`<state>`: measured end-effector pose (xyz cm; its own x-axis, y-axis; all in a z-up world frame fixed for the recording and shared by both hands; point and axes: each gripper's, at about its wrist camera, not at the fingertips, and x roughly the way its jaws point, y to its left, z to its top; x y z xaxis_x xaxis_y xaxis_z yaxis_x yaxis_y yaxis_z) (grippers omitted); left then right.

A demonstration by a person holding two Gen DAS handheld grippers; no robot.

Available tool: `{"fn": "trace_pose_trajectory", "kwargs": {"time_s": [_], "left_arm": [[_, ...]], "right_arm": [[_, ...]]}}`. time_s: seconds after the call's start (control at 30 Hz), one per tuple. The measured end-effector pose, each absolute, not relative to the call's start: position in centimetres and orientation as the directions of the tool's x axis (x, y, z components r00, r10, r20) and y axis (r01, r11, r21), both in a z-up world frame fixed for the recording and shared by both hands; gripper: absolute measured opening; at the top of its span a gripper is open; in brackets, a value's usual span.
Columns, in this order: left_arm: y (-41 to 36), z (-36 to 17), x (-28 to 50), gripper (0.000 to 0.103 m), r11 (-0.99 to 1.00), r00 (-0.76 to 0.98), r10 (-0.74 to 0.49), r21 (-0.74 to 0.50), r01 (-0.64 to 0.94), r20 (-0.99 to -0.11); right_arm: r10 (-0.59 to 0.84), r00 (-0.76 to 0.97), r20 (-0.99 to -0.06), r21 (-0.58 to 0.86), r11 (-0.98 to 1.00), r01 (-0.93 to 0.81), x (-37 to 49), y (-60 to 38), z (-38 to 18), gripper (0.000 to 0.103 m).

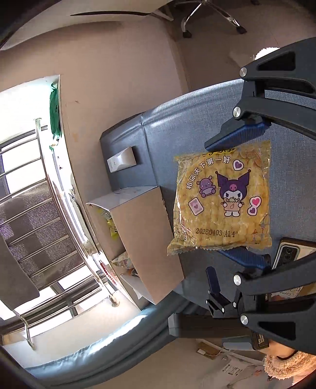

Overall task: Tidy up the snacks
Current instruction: 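Grasp second Kuromi cracker bag with right gripper while left gripper grasps orange pack, then drop cracker bag into box with right gripper while left gripper drops orange pack in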

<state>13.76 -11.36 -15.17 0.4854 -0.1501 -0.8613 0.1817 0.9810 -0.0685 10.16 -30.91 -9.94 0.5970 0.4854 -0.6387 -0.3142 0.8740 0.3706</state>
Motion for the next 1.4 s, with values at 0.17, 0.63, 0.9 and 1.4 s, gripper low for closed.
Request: {"fn": "trace_pose_trajectory", "kwargs": {"time_s": [0.17, 0.63, 0.9, 1.4], "left_arm": [[-12.6, -17.0, 16.4, 0.103, 0.993, 0.445, -0.068, -0.019, 0.113, -0.893], [-5.5, -13.4, 11.3, 0.057, 0.975, 0.581, -0.222, -0.196, 0.108, -0.783], [0.8, -6.4, 6.5, 0.057, 0.958, 0.745, -0.24, -0.278, 0.076, -0.623], [7.3, 0.4, 21.8, 0.057, 0.949, 0.841, -0.191, -0.313, 0.028, -0.506]], "right_arm": [[0.49, 0.599, -0.633, 0.379, 0.871, -0.313, 9.6, -31.8, -10.0, 0.078], [0.509, 0.574, -0.641, 0.362, 0.86, -0.359, 9.3, -29.6, -10.9, 0.078], [0.56, 0.533, -0.634, 0.342, 0.821, -0.457, 10.9, -24.7, -10.1, 0.078], [0.595, 0.557, -0.58, 0.38, 0.802, -0.461, 28.8, -16.7, -1.4, 0.078]]}}
